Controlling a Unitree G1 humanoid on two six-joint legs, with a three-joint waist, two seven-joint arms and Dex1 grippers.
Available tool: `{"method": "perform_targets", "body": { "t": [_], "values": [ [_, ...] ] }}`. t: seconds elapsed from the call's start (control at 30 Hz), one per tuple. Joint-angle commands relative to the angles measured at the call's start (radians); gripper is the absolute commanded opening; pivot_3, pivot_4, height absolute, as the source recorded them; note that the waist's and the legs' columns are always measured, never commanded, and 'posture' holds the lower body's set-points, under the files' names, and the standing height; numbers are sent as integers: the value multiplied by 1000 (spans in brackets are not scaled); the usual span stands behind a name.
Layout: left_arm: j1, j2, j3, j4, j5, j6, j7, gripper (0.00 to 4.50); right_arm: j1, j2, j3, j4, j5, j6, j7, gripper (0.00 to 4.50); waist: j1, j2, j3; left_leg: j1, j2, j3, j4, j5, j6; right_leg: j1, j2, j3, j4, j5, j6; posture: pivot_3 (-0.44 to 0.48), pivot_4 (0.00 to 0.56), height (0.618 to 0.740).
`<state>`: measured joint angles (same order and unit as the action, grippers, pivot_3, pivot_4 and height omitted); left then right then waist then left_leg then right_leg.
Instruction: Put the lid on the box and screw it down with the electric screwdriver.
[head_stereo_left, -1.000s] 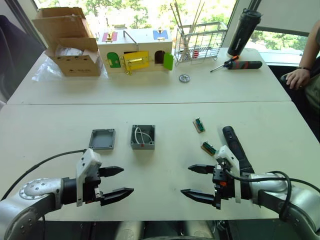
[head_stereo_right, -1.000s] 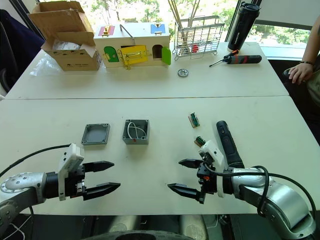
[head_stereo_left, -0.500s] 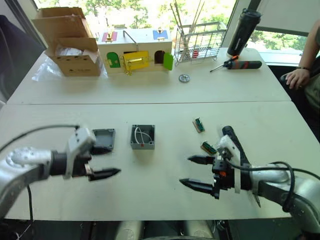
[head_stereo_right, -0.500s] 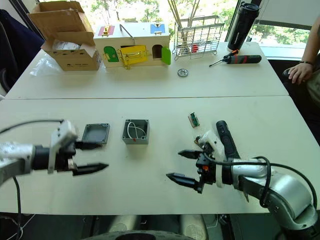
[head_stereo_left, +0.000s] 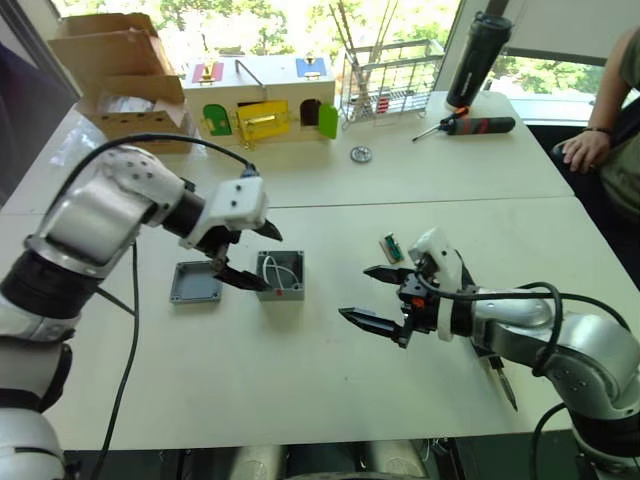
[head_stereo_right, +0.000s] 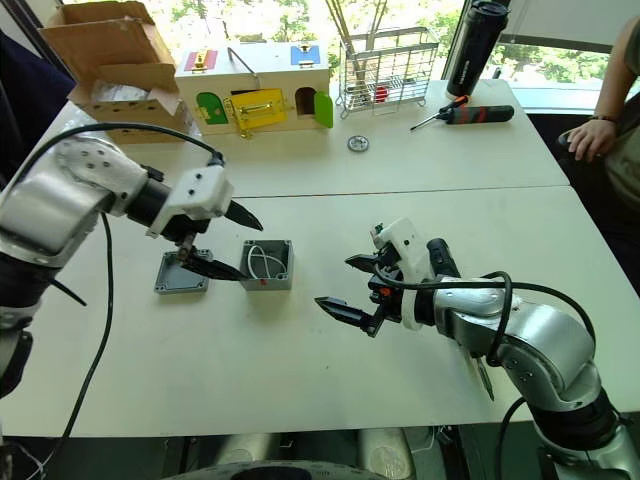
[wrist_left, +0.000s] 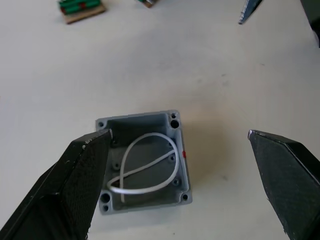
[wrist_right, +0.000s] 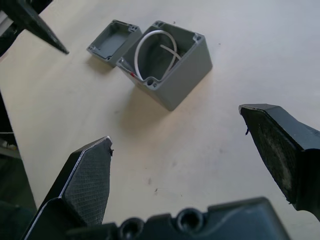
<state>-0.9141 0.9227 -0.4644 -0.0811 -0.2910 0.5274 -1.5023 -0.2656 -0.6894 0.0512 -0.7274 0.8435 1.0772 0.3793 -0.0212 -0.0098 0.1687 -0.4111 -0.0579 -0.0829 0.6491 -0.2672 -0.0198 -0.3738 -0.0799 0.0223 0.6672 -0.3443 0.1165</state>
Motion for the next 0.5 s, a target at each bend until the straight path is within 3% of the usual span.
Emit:
{"method": "perform_targets", "body": {
  "t": [0.03, 0.5],
  "values": [
    [-11, -32, -42, 31, 75, -80, -56, 4500, 23, 29, 27, -57, -33, -15, -37, 4485, 0, 0, 0, 0, 0, 0, 0, 0, 0, 0, 0, 0, 0, 0, 0, 0, 150, 740],
    [31, -114, -75, 137, 226, -180, -98, 4500, 64, 100, 40, -61, -131, -57, -91, 4485, 5, 0, 0, 0, 0, -1, 2, 0, 0, 0, 0, 0, 2, 0, 0, 0, 150, 740]
  ]
}}
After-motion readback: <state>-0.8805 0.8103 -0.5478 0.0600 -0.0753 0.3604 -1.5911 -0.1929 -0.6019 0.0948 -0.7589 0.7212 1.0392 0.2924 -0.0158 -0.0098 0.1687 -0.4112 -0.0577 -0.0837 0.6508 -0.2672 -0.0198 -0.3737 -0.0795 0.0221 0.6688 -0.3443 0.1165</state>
